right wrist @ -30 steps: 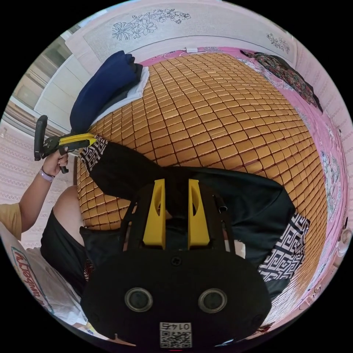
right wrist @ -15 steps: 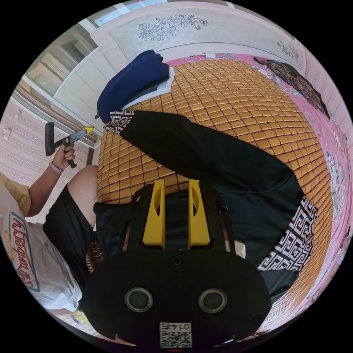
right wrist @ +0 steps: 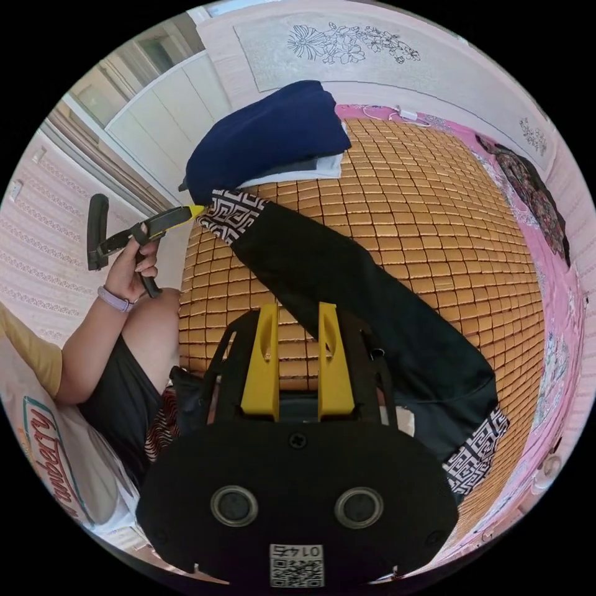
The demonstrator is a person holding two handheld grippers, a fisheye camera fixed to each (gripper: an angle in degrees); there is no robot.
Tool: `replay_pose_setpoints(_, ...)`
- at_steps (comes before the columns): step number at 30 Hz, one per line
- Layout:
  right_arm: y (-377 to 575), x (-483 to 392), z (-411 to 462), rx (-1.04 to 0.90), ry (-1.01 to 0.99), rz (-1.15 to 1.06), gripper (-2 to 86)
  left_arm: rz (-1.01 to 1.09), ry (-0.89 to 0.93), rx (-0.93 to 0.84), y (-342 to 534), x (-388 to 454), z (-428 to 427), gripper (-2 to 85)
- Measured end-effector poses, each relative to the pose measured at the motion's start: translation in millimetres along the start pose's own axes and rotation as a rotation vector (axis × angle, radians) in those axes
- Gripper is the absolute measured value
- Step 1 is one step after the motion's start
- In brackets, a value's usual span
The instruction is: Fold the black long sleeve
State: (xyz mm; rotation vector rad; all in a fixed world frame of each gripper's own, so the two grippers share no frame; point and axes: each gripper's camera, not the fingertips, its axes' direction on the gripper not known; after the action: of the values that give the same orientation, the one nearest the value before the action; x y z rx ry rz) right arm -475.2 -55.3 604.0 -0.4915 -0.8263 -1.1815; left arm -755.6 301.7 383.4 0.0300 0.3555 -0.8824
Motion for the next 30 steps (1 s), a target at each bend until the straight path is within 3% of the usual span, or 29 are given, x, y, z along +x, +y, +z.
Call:
replay_pose_setpoints(9,-78,-70,56,-0.008,0.082,-0.144,10.4,0.034,-0.017,-0.185,9,5,52,8.5)
replay_pose_setpoints(14,-86,-89,92,-0.091,0.124,-0.125,9.6,0.116,-0.034,-0.233,24,24,72,1.1)
replay_pose_setpoints(21,-43,-96,81,-0.057,0.125,-0.078,0.8,0.263,-0.057,-0.245,54,59,87,-0.9)
replay_pose_setpoints(25,-5,-79,44,0.046,0.031,0.047,0.1,0.357,0.014,-0.062,74,96,53,-0.9)
replay_pose_setpoints(30,75,-63,-41,0.304,-0.031,0.138,-0.1,0.523,0.278,0.165,106,168,-7,-1.0)
